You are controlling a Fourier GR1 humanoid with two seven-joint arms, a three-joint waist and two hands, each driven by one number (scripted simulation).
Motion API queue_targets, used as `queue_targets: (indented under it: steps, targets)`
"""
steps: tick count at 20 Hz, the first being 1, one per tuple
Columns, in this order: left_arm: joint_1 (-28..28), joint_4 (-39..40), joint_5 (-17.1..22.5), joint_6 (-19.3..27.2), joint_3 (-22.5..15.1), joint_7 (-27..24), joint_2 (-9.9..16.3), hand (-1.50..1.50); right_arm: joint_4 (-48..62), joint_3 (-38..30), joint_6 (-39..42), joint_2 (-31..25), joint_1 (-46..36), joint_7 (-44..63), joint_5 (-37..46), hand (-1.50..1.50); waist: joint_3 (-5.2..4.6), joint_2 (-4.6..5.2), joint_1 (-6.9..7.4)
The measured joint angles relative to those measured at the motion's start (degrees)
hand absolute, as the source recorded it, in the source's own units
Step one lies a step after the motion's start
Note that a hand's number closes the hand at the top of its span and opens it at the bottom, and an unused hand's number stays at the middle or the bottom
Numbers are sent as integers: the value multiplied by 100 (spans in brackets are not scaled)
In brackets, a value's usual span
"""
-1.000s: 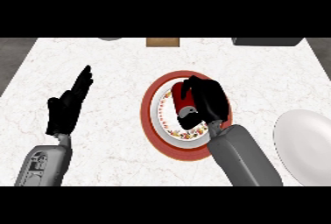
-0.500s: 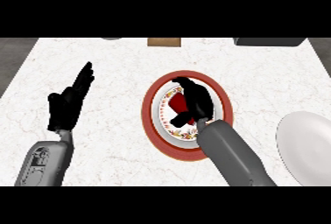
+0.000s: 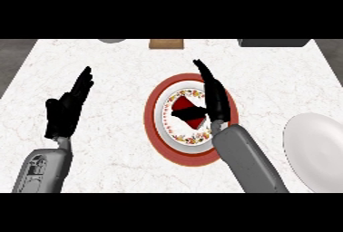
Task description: Pick the can from the plate and place it in the plate
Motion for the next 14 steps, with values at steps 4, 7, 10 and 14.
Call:
queue_targets:
  steps: [4, 7, 10, 14]
  targets:
    - [97, -105, 69, -55, 68, 39, 57, 0, -629, -516, -15, -368, 509, -231, -426, -150, -1, -19, -58]
    - [124, -119, 32, 2, 34, 45, -8, 0, -1240, -895, 267, -780, 908, -247, -814, -150, -3, -25, -93]
    - [79, -64, 51, -32, 83, 31, 34, 0, -1647, -1250, 548, -1125, 1417, -487, -1167, -150, -3, -20, -91]
    - [28, -95, 45, -46, 85, 103, 34, 0, -2079, -1691, 1132, -1589, 2025, -764, -1640, -150, -4, -17, -78]
